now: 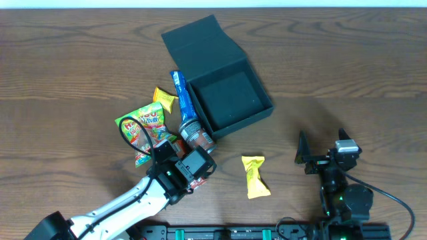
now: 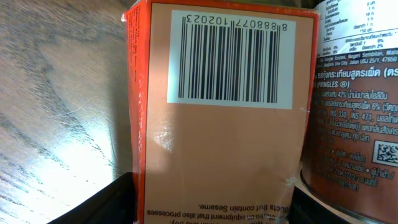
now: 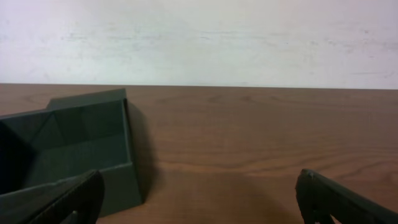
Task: Pack container
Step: 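Close the left gripper on the red-orange carton and lift it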
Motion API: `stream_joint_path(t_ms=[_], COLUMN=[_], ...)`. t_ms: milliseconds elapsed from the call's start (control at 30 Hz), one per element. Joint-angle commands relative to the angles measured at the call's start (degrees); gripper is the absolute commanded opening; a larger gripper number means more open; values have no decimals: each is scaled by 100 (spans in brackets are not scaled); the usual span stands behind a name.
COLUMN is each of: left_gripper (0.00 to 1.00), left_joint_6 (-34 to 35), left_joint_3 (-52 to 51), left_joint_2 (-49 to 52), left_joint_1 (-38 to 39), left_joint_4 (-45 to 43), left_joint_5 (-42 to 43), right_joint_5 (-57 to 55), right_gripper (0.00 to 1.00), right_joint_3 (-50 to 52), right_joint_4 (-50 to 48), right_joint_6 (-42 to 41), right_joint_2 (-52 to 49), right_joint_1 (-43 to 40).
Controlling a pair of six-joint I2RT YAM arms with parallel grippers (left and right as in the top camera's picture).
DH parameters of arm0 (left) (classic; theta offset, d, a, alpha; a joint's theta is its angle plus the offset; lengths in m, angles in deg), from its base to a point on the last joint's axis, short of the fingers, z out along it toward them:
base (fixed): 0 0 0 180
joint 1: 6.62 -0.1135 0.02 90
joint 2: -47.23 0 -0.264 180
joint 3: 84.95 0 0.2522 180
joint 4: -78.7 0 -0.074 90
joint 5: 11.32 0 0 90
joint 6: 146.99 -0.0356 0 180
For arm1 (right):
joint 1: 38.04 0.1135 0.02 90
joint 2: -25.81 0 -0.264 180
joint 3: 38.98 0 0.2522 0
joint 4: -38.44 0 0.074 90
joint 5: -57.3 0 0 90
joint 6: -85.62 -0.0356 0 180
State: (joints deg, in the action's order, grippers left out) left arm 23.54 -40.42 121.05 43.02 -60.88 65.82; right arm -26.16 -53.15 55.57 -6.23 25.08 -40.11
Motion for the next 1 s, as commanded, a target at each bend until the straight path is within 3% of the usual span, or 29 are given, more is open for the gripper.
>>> stream_joint_path(t_ms=[0, 267, 367, 533, 767, 900, 967], left_gripper=[64, 64, 57, 57, 57, 57, 52], left_joint_6=[-90, -243, -415, -599, -1329, -1746, -1869], left_joint_3=[-68, -66, -59, 17, 1305, 1902, 2133], left_joint_2=[46, 42, 31, 31, 31, 33, 33], left_joint_1=[-24, -24, -24, -24, -24, -24, -24], left_joint_4=[72, 76, 74, 179, 1709, 2085, 2229], left_joint_5=[-101, -55, -13, -15, -326, -487, -599], right_joint_5=[-15, -15, -15, -15, -15, -15, -15], right_gripper=[99, 99, 99, 99, 99, 99, 99], right_joint_3=[9, 9, 9, 9, 9, 9, 9], right_joint_4=[28, 28, 28, 28, 28, 28, 28], right_joint_6=[63, 63, 63, 63, 63, 63, 63], right_joint_2=[9, 9, 9, 9, 9, 9, 9], right_joint_1=[-85, -85, -85, -85, -85, -85, -85])
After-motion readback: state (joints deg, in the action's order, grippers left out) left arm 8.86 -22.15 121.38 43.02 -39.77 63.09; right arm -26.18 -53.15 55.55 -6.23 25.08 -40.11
